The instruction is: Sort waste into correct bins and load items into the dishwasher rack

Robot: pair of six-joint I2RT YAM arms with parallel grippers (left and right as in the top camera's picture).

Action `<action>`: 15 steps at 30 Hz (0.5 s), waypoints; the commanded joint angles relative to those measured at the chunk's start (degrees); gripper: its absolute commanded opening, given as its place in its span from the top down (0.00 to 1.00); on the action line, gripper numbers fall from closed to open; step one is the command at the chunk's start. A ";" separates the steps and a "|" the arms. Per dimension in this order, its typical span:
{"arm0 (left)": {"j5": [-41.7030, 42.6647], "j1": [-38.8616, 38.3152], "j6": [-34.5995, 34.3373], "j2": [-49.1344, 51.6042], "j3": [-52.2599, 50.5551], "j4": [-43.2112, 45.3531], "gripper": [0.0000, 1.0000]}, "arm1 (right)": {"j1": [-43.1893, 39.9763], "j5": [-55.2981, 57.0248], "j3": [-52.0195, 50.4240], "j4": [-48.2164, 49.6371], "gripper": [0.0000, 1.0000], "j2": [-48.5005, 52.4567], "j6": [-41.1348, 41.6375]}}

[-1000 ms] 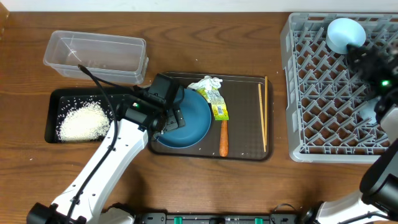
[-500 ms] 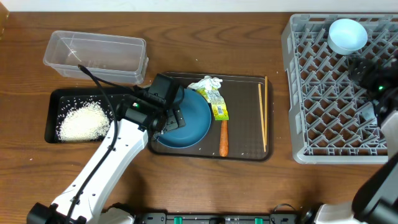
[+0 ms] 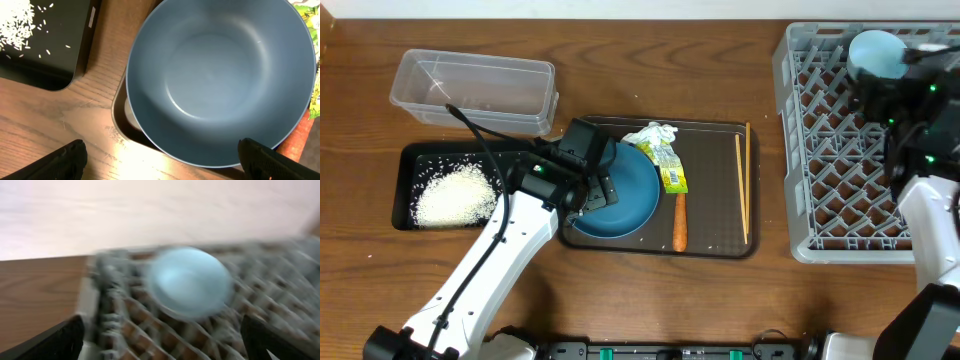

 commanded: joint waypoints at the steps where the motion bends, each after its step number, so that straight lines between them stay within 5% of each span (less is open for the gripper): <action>1: -0.52 0.24 -0.11 0.00 0.83 -0.28 0.01 | 2.56 1.09 0.48 0.09 0.01 0.90 -5.18; 7: -0.52 0.24 -0.11 0.00 0.83 -0.28 0.01 | 7.89 20.39 7.26 -7.74 0.01 7.85 -20.20; 15: -0.52 0.24 -0.11 0.00 0.83 -0.26 0.01 | 8.22 23.04 37.83 -34.56 0.01 25.03 -20.44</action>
